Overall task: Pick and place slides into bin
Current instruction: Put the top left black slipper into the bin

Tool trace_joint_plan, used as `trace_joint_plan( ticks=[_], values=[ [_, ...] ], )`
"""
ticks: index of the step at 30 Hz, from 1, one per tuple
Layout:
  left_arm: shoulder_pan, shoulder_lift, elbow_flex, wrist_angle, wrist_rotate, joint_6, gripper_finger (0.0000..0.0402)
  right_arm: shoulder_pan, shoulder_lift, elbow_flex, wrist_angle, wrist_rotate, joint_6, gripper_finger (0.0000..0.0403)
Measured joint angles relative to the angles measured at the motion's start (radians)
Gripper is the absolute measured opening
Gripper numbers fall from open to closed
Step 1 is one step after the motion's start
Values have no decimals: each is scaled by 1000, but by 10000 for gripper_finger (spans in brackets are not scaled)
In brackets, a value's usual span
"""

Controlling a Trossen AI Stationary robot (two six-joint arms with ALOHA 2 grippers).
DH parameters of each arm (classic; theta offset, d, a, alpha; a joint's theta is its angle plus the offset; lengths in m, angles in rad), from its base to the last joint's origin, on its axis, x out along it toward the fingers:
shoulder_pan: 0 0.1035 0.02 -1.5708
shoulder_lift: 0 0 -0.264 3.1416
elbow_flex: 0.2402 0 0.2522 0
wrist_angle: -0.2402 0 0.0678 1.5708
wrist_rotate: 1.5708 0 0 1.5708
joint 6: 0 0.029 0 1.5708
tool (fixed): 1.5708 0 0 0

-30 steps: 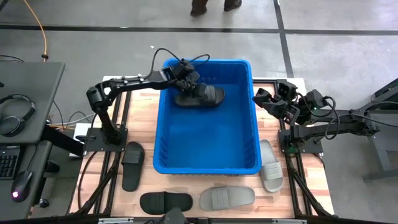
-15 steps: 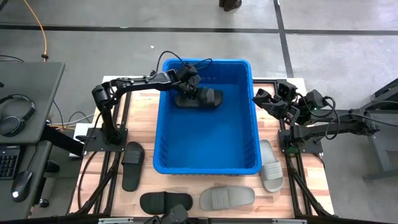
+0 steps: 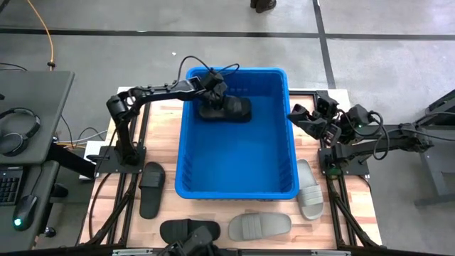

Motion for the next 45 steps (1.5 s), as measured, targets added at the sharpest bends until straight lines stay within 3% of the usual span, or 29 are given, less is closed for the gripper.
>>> trace_joint_plan(
  ticks=[8, 12, 18, 27, 32, 37, 45],
  values=[
    [3, 16, 3, 11, 10, -11, 4, 0, 0, 0, -11, 6, 3, 206],
    [3, 17, 18, -10, 1, -24, 28, 0, 0, 0, -18, 17, -10, 206],
    [-5, 19, 27, -45, -61, -41, 102, 0, 0, 0, -21, 39, -16, 206],
    [2, 19, 28, -115, -69, -80, 232, 0, 0, 0, -26, 39, -23, 206],
    [3, 20, 80, -184, -70, -69, 278, 0, 0, 0, -26, 30, -23, 206],
    [3, 20, 166, -295, -136, -51, 293, 0, 0, 0, -27, -1, -23, 206],
    [3, 19, 273, -501, -172, -7, 280, -1, 0, 0, -27, -10, -49, 206]
  ],
)
